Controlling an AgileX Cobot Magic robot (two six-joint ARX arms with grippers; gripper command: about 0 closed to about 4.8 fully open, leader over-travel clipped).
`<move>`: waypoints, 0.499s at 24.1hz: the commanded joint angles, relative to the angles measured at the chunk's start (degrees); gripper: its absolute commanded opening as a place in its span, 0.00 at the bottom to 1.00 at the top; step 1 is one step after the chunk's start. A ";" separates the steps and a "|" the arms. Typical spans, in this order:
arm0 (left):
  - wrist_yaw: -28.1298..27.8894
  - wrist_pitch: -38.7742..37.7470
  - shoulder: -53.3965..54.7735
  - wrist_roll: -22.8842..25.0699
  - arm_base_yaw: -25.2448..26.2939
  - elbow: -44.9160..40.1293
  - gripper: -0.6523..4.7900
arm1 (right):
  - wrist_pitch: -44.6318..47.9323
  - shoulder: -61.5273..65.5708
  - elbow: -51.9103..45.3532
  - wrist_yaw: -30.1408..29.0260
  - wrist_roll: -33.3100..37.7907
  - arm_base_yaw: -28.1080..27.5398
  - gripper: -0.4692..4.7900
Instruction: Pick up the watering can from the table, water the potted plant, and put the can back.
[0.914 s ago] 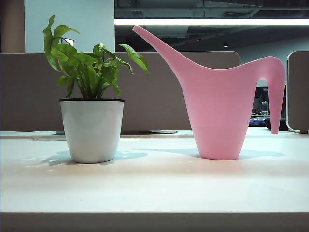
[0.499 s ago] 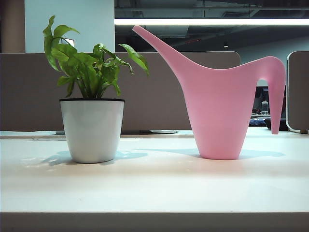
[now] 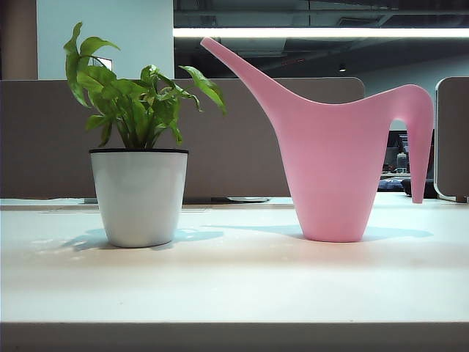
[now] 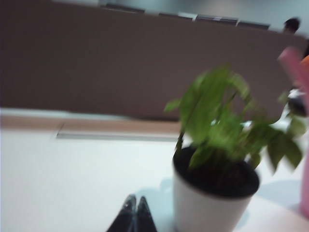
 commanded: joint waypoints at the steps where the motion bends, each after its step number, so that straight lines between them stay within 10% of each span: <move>1: 3.56 -4.70 4.76 3.10 0.02 5.73 0.11 | -1.33 2.16 5.55 0.44 0.83 -0.02 0.08; 12: 11.78 -8.28 28.35 3.74 -1.51 29.64 0.11 | -11.37 26.45 26.82 -0.48 -1.92 -0.07 0.08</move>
